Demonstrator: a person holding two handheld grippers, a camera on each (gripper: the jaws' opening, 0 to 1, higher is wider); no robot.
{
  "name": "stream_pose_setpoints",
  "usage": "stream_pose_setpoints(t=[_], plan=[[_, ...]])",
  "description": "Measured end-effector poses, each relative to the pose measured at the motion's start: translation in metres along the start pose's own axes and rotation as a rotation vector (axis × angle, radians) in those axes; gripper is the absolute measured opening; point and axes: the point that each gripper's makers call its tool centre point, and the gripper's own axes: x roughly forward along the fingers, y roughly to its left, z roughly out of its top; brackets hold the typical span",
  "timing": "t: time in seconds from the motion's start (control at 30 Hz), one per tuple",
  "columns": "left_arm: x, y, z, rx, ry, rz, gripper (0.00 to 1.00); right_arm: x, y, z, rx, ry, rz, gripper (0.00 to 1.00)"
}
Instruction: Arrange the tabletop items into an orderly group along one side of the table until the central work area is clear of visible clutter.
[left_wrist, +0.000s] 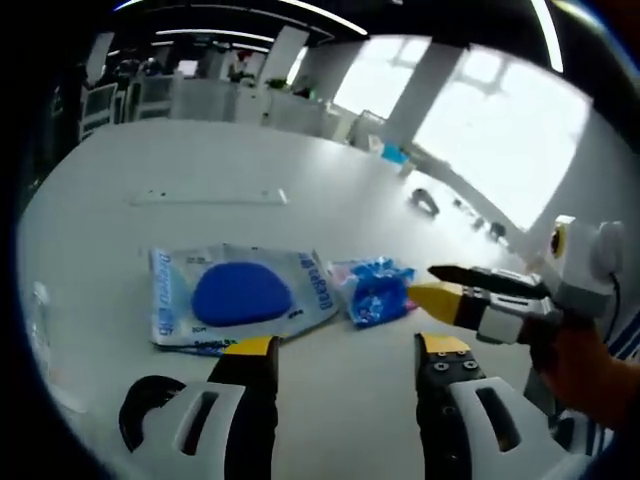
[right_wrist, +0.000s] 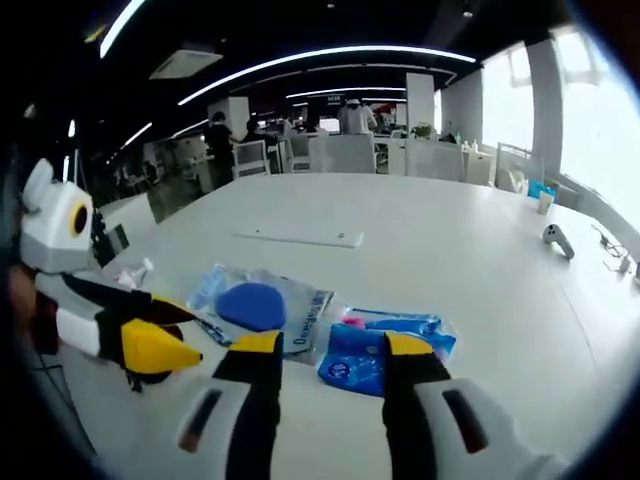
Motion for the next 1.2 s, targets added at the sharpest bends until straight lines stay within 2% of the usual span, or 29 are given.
stream_pose_setpoints(t=[0.23, 0.77, 1.2], plan=[[-0.024, 0.018, 0.005, 0.004, -0.026, 0.017, 0.51, 0.001, 0.029, 0.008, -0.022, -0.007, 0.038, 0.37], [-0.09, 0.069, 0.005, -0.019, -0.078, 0.073, 0.51, 0.003, 0.096, 0.022, -0.062, -0.018, 0.128, 0.36], [-0.149, 0.121, 0.0, -0.054, -0.121, 0.15, 0.51, 0.017, 0.164, 0.035, -0.113, -0.019, 0.225, 0.35]])
